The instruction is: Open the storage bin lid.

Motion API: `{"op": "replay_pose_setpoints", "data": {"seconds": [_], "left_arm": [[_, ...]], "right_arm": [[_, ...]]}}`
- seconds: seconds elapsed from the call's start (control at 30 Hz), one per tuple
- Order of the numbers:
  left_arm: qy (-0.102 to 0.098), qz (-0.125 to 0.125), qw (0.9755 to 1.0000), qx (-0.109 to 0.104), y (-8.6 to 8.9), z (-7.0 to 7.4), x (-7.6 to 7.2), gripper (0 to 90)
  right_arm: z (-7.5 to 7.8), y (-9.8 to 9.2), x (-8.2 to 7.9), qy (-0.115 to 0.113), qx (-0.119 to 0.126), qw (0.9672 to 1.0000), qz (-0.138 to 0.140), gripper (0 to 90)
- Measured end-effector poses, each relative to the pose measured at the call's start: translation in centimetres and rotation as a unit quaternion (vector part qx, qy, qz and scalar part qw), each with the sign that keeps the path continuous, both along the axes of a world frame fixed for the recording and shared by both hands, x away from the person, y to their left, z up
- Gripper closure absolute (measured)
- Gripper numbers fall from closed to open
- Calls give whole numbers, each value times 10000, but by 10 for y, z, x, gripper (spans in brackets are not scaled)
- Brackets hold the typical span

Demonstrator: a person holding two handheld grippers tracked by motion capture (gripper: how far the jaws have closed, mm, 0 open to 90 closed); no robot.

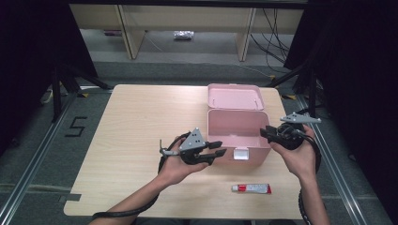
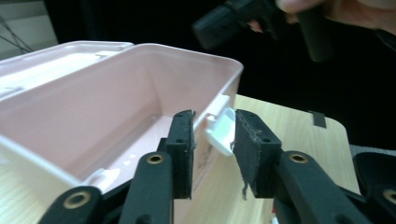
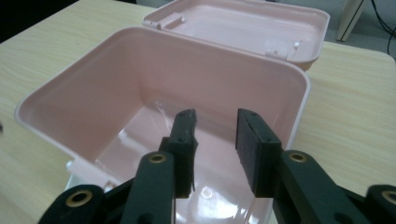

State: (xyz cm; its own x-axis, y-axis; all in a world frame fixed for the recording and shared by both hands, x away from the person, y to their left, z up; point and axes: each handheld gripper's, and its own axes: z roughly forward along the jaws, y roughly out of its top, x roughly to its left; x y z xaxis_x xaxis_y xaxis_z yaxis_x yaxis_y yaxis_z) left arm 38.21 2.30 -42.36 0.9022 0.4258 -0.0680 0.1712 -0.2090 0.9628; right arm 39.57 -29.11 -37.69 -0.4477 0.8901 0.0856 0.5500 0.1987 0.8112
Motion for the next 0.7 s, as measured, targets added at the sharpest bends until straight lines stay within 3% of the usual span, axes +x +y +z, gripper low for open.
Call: {"op": "replay_pose_setpoints", "data": {"seconds": [0.03,0.17,0.23,0.37,0.53,0.57,0.6,0.7], "left_arm": [[-6,23,10000,-5,2,1,1,641],[6,150,9999,-50,10,3,3,604],[25,255,9996,-89,14,3,4,586],[61,394,9991,-172,22,5,5,554],[98,551,9983,-179,29,6,8,516],[105,564,9982,-167,30,6,8,513],[100,583,9981,-177,31,7,8,511],[100,617,9979,-188,33,9,7,507]], "right_arm": [[-1,-1,-4,66,53,10000,1,681],[-4,-6,-11,19,-108,9999,83,667],[-6,-5,-15,127,16,9999,6,664],[-5,-10,-20,-7,-110,9999,37,659],[-5,-11,-28,84,109,9999,-80,661],[-5,-14,-28,-6,-55,10000,-27,661],[-5,-13,-30,110,84,9998,-117,661],[-5,-17,-31,36,-33,10000,-82,661]]}}
